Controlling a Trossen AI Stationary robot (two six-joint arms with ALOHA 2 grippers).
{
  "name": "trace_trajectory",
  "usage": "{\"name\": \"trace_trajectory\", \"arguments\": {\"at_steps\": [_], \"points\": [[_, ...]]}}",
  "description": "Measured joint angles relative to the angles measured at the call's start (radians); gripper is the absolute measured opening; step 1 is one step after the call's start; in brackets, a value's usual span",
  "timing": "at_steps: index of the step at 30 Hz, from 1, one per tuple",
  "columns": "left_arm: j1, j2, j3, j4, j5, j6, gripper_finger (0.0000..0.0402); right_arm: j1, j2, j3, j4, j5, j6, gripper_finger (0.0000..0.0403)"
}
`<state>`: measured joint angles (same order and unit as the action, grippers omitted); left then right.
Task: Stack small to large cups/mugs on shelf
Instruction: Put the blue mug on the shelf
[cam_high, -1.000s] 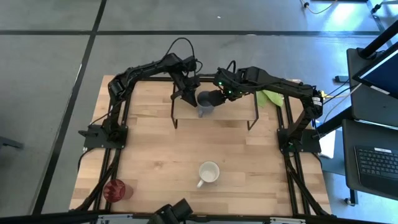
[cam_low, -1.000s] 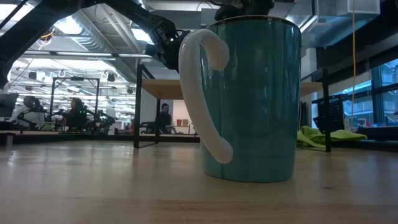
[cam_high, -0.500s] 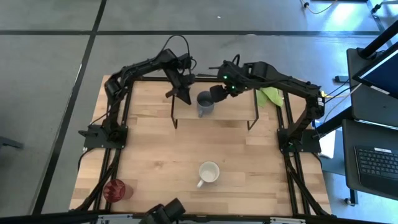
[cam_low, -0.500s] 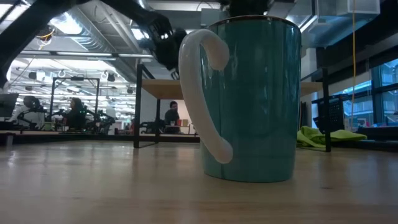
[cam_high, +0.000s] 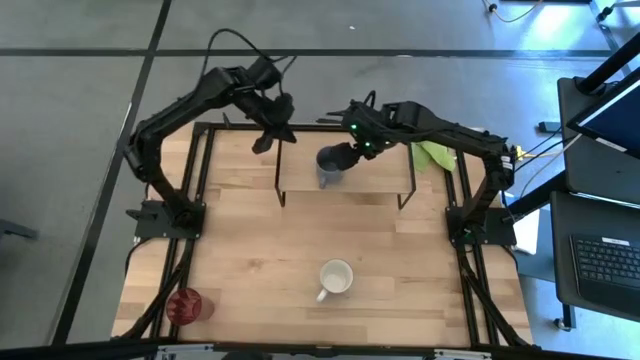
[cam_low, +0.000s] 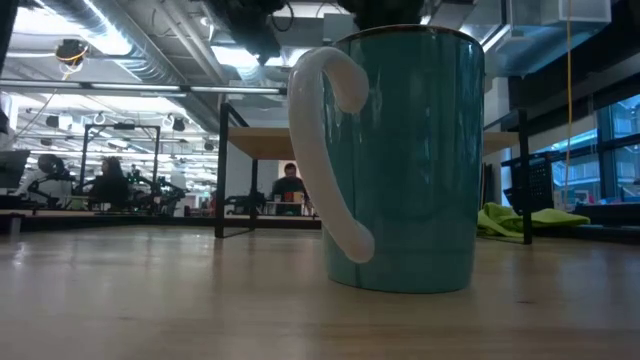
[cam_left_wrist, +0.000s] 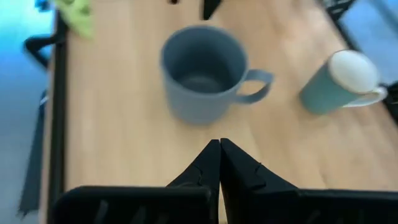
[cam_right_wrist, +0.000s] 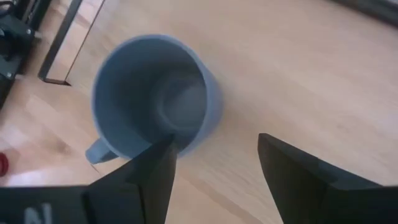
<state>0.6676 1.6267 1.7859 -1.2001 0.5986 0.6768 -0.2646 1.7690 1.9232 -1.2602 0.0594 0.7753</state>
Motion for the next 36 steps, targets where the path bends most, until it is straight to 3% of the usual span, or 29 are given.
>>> {"name": "trace_trajectory", "arguments": {"at_steps": [6, 12, 18, 23, 27, 31, 36], "points": [[0.020, -0.021, 0.000, -0.023, -0.065, -0.041, 0.0001, 0.001, 0.023, 0.023, -0.001, -0.004, 0.001, 0.0227], [0.022, -0.020, 0.000, -0.052, -0.197, -0.047, 0.0001, 0.004, 0.035, 0.029, 0.004, -0.001, 0.001, 0.0227], [0.033, -0.031, -0.001, -0.081, -0.211, -0.034, 0.0001, 0.004, 0.072, 0.027, 0.055, 0.001, -0.019, 0.0227], [0.039, -0.072, -0.001, -0.088, -0.092, 0.009, 0.0001, 0.004, 0.074, 0.027, 0.012, 0.020, -0.023, 0.0227], [0.042, -0.098, -0.001, -0.085, -0.093, 0.013, 0.0001, 0.004, 0.074, 0.027, -0.021, 0.026, -0.025, 0.0226], [0.055, -0.110, -0.001, -0.091, -0.091, 0.014, 0.0001, 0.004, 0.074, 0.027, -0.012, 0.029, -0.025, 0.0202], [0.093, -0.109, -0.001, -0.093, -0.116, 0.017, 0.0001, 0.004, 0.074, 0.027, -0.002, 0.037, -0.027, 0.0136]]}}
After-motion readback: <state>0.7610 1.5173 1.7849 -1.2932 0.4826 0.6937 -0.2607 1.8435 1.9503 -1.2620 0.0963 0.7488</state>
